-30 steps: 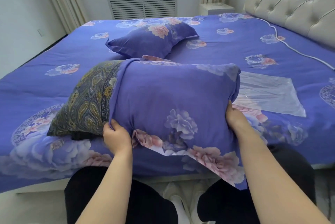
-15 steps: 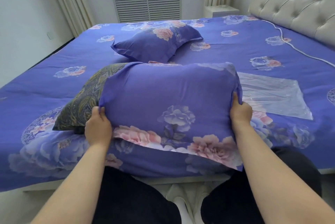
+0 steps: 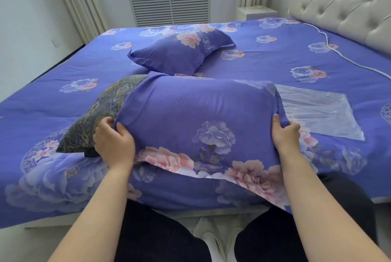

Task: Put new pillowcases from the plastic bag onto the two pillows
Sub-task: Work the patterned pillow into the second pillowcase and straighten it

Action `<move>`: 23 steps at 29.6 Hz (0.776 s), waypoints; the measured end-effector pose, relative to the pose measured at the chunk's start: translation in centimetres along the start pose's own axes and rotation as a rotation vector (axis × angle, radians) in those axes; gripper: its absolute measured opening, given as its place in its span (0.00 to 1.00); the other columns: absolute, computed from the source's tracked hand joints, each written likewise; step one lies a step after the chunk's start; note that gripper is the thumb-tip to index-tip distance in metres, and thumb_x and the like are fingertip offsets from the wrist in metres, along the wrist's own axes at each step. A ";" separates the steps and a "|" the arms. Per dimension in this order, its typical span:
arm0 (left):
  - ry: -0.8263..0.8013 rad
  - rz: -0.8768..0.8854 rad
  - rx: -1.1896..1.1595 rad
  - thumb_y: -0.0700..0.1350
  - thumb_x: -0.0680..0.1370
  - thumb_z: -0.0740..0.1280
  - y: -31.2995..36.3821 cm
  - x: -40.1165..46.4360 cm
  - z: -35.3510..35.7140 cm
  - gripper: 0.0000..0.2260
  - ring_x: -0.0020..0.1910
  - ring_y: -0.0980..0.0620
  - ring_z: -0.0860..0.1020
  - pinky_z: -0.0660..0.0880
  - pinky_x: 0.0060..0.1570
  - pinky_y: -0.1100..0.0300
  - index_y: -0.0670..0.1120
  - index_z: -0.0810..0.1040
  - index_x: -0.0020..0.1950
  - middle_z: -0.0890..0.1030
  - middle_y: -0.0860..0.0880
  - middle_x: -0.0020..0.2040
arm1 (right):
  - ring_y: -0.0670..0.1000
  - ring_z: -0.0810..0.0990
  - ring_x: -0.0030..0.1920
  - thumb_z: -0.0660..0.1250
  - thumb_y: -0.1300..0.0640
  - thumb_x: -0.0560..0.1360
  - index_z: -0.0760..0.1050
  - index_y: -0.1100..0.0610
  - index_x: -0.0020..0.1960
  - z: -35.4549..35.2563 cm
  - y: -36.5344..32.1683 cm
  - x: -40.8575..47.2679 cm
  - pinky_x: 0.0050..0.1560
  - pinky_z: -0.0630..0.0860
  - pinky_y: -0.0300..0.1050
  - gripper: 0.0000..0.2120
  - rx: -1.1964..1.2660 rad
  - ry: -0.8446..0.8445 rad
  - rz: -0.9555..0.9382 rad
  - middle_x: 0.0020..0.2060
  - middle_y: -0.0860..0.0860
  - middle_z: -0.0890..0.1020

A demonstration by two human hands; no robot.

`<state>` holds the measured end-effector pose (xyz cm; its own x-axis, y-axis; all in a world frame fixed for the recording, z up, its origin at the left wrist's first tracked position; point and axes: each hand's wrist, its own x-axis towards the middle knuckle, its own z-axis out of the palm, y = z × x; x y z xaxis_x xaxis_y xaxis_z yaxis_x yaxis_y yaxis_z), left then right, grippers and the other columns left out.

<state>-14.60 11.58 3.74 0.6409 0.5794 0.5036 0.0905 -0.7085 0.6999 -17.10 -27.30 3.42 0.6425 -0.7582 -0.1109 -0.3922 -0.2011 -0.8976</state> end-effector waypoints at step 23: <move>-0.322 -0.160 -0.086 0.45 0.75 0.67 0.9 8.9 6.0 0.10 0.43 0.35 0.79 0.68 0.39 0.52 0.41 0.75 0.36 0.76 0.36 0.35 | 0.56 0.50 0.75 0.61 0.35 0.73 0.57 0.48 0.75 3.1 -6.0 -9.4 0.73 0.45 0.57 0.35 -0.655 -0.075 -0.793 0.76 0.54 0.54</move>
<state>-4.26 13.67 5.77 0.8320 0.5140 0.2088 0.1532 -0.5745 0.8041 -18.77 -17.07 8.52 0.9035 -0.2237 0.3656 -0.1045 -0.9422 -0.3182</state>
